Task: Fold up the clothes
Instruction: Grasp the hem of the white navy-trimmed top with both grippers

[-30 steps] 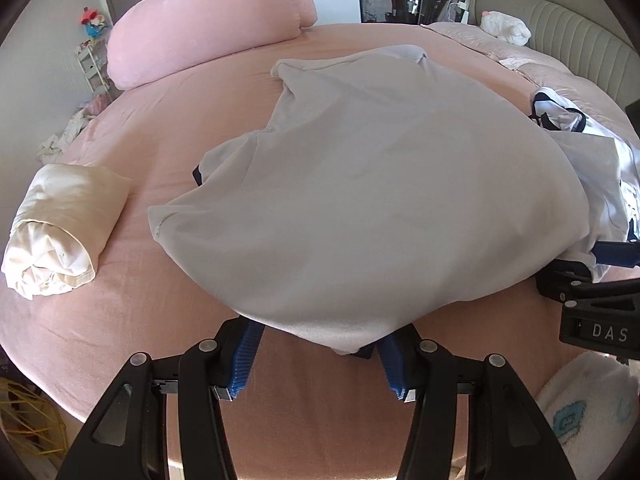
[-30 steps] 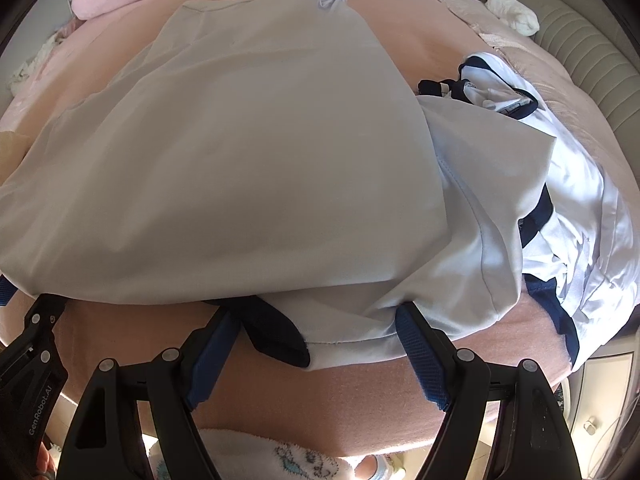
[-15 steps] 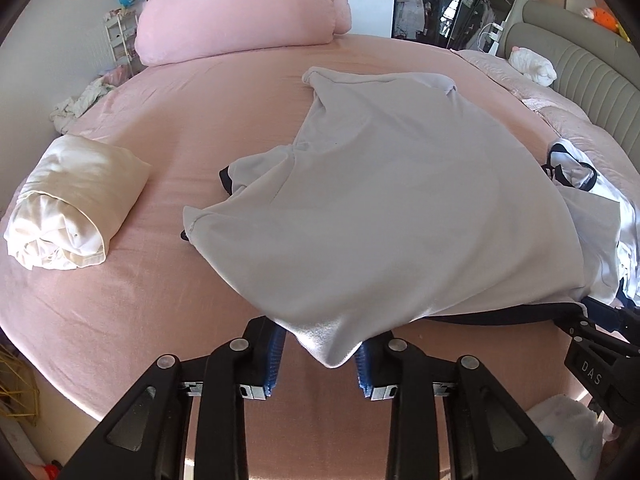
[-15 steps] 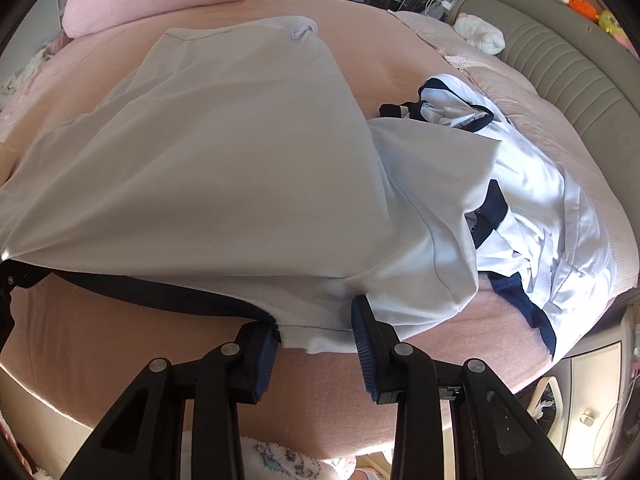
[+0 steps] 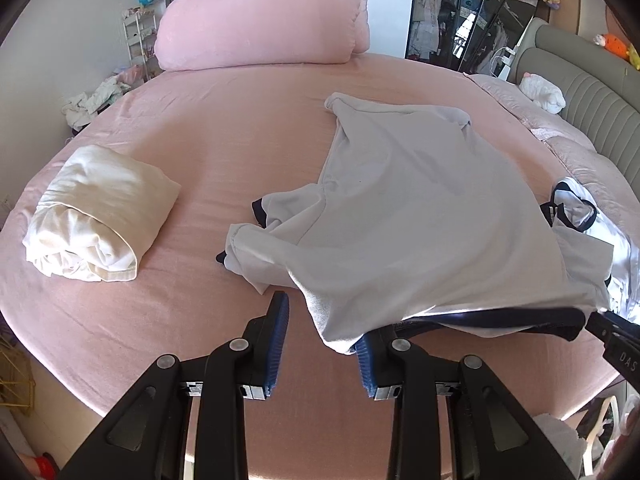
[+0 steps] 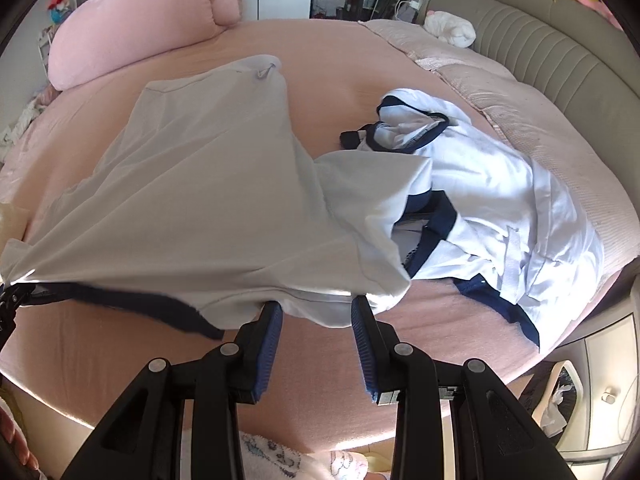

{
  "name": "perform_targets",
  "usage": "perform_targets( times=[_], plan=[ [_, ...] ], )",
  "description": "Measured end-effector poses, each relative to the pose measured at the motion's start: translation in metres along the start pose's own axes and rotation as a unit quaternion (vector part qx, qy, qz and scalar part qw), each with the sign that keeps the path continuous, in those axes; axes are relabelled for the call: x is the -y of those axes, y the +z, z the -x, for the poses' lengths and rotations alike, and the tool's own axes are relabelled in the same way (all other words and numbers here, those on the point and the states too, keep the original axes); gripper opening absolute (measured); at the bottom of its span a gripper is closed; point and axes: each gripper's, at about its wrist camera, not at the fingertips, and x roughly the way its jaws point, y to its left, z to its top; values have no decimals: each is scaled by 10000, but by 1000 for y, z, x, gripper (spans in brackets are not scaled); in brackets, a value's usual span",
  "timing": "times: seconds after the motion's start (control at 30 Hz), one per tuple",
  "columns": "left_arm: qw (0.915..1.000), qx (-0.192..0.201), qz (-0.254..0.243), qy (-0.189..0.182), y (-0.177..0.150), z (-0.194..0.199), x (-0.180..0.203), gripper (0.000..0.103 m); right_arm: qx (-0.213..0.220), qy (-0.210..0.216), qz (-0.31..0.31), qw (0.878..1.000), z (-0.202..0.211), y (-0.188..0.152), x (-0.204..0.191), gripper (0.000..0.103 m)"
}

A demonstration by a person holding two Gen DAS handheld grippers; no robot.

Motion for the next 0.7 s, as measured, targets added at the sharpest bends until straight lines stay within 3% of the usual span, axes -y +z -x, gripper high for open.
perform_targets(
  times=[0.1,0.27,0.37,0.5,0.63,0.7],
  plan=[
    [9999,-36,144,-11,5,4,-4,30,-87,102,-277,9995,5,5,12,34],
    [9990,-122,350,-240,11,9,-10,30,15,-87,60,9999,14,11,6,34],
    [9992,-101,266,-287,13,13,-5,30,32,473,99,9988,28,10,-5,35],
    [9995,98,16,-294,12,21,1,30,124,929,664,9934,44,4,-42,36],
    [9988,288,-105,-391,11,25,3,27,-51,1282,1342,9826,39,-1,-81,37],
    [9985,294,-179,-425,11,25,3,27,-52,1096,1726,9789,35,-5,-100,38]
  ],
)
